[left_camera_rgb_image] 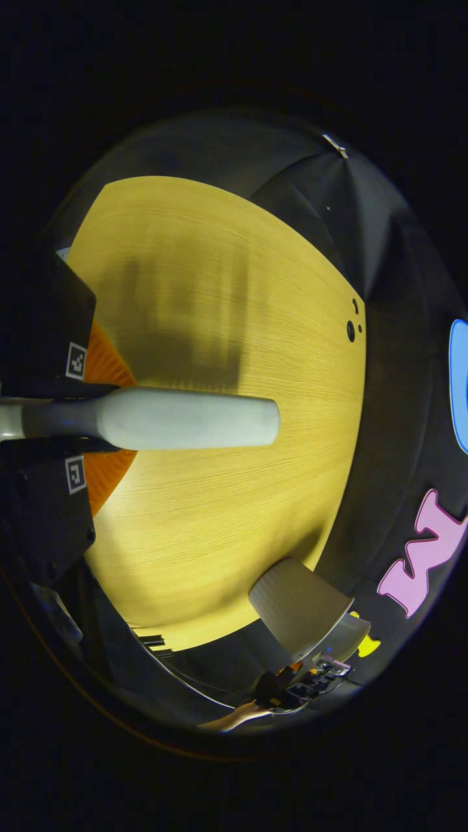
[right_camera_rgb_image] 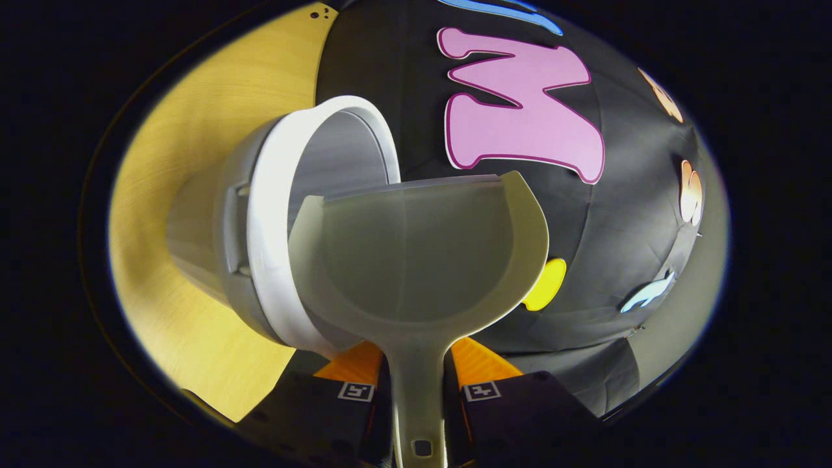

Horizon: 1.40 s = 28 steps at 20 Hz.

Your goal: Pick up the small broom and dustpan from the desktop, sweep the trash into the dustpan with the broom, and then empty the trash into the garbage bin.

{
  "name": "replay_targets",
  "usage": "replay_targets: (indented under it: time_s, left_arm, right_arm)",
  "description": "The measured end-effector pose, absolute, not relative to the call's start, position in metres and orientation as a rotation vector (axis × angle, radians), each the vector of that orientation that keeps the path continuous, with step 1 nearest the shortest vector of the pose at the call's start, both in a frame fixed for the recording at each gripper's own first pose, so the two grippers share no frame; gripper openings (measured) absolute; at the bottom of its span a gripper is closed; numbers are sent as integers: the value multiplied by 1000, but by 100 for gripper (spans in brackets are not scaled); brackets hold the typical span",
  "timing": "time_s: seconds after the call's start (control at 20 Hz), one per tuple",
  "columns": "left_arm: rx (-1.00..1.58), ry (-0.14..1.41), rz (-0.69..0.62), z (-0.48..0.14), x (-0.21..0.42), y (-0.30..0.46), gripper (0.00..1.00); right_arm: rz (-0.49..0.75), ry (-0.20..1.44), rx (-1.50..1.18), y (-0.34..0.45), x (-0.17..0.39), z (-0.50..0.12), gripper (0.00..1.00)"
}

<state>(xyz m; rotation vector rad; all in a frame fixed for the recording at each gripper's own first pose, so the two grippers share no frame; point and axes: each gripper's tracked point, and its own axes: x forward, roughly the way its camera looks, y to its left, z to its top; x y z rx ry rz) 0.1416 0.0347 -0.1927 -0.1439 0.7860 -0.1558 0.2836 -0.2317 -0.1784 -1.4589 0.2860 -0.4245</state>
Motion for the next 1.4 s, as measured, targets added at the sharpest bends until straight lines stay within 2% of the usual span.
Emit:
replay_targets:
  time_s: [0.1,0.15,0.45,0.5,0.55,0.6,0.9,1.4]
  left_arm:
    - [-130,782,-155,-190,143,36,28]
    - [-122,779,-157,-189,144,35,28]
    - [-137,781,-162,-191,144,31,28]
    - [-136,782,-160,-191,143,33,28]
    - [-130,779,-158,-190,141,33,28]
    - [-125,774,-155,-188,141,36,28]
    - [-159,745,-132,-186,132,48,28]
    - [-63,712,-153,-198,89,69,29]
  right_arm:
    - [-426,317,-1391,-236,283,-180,38]
    - [-426,335,-1337,-239,281,-182,35]
    - [-438,426,-954,-247,268,-195,37]
    - [-439,433,-892,-246,265,-197,35]
    - [-440,435,-841,-245,263,-196,33]
    - [-440,434,-808,-245,264,-194,35]
    - [-415,402,-568,-243,255,-173,35]
    - [-269,351,-355,-233,254,-158,35]
